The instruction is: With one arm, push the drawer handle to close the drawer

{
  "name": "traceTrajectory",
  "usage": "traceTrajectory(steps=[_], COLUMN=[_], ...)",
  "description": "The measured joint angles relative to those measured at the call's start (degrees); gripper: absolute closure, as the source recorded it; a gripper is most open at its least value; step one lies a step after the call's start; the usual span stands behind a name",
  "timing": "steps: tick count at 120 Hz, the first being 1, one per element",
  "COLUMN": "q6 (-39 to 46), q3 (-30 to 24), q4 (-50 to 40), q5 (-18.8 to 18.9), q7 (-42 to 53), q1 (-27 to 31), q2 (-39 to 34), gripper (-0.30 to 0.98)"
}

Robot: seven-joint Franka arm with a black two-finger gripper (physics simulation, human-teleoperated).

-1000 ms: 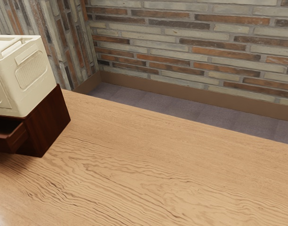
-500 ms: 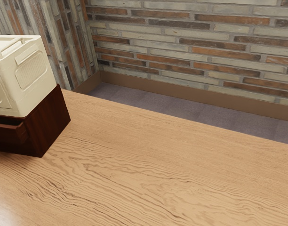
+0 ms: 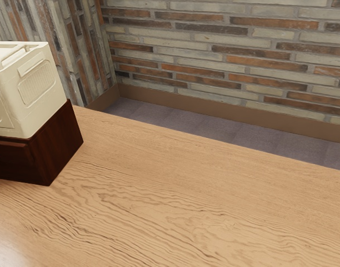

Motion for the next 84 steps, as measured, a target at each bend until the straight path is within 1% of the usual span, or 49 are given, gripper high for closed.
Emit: traceTrajectory(steps=[31,56,71,84], q6=[-0.20,-0.03,-0.29,-0.24], q3=[0.04,-0.04,-1.16,-1.58], q4=[1.78,2.41,4.45,4.86], q5=[0.26,-1.01,-1.24,-2.14], q7=[5.19,8.11,14.03,15.94], q1=[0.20,0.43,1.65,2.12], q2=[1.34,2.11,3.63,4.07], gripper=[0.79,0.79,0.80,0.82])
